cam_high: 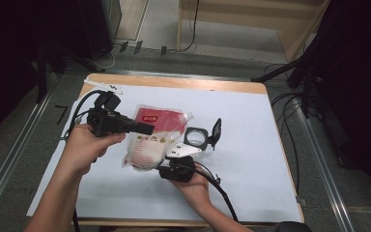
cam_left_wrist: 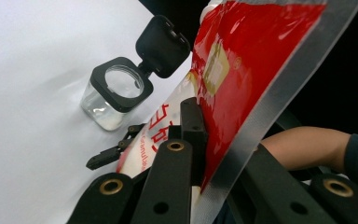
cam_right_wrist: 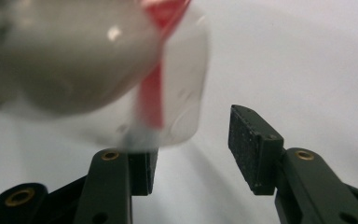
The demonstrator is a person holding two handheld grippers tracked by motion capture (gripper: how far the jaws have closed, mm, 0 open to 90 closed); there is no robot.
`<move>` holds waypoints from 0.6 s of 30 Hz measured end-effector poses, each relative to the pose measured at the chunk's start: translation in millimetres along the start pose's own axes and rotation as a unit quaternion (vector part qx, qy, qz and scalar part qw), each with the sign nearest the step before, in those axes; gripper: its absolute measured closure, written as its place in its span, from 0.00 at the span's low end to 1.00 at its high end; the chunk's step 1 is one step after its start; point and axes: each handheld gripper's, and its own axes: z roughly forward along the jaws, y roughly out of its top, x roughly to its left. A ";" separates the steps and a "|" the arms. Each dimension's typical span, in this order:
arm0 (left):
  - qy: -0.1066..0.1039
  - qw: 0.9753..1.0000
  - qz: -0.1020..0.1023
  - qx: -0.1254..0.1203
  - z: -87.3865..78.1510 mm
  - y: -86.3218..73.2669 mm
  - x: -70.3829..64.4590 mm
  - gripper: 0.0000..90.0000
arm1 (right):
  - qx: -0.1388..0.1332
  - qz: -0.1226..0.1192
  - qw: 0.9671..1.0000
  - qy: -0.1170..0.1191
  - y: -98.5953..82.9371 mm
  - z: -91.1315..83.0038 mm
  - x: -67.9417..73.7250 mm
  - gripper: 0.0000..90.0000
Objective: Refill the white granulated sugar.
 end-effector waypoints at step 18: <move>0.071 0.997 -0.003 -0.013 17.3 2.5 5.8 0.99 | -0.004 -0.073 0.997 0.019 6.9 -9.4 20.4 0.67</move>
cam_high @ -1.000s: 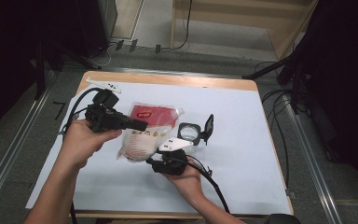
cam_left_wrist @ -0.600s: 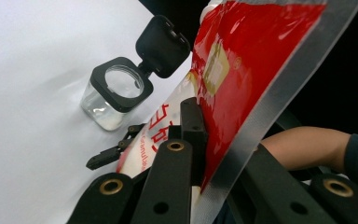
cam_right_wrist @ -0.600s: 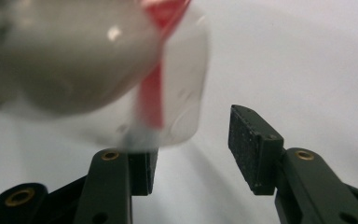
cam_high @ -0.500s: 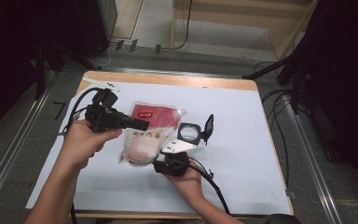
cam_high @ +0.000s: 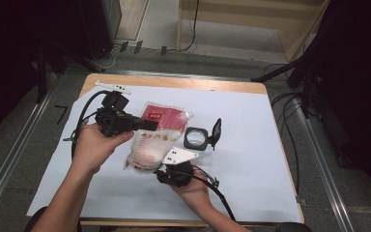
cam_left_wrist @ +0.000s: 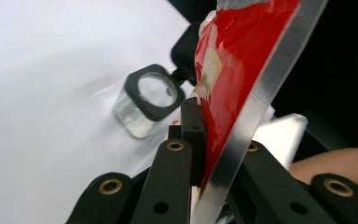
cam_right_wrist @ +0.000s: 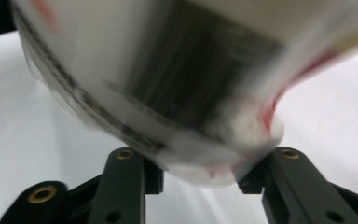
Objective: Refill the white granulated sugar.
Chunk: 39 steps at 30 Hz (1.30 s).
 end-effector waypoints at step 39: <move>-0.052 0.998 0.045 -0.003 59.0 -8.1 10.3 0.91 | 0.020 0.023 0.995 0.098 16.1 -8.6 16.0 0.66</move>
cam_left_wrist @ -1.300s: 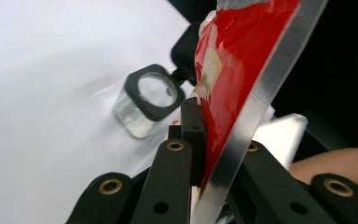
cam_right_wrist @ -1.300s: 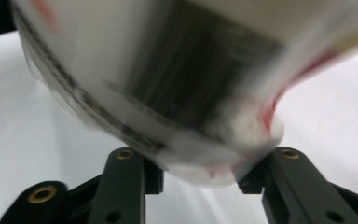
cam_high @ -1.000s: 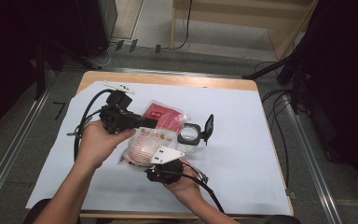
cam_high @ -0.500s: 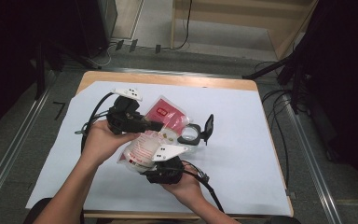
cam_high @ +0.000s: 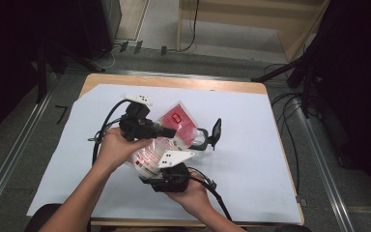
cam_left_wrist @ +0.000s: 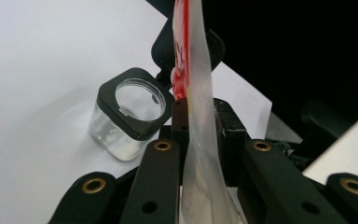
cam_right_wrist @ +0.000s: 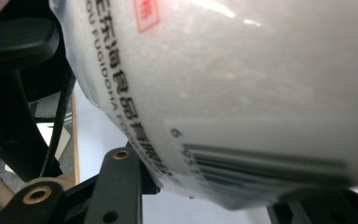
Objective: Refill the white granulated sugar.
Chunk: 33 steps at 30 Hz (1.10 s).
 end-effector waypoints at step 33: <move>0.041 0.993 -0.090 0.064 13.6 24.1 -5.4 0.78 | 0.002 0.043 0.999 -0.005 9.3 3.6 -1.4 0.66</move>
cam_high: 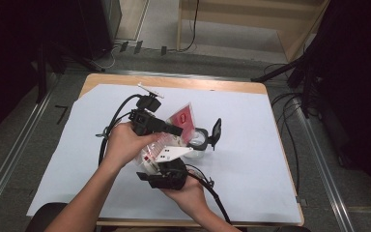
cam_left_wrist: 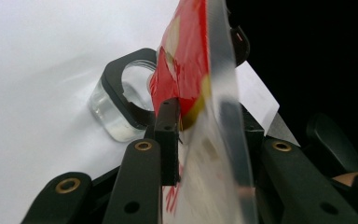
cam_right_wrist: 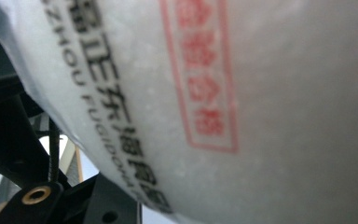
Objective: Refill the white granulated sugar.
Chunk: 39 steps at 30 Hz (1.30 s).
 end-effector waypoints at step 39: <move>0.031 1.000 -0.003 -0.005 -14.3 -4.6 -14.3 0.74 | -0.037 0.052 0.997 0.051 8.5 -7.1 -6.8 0.67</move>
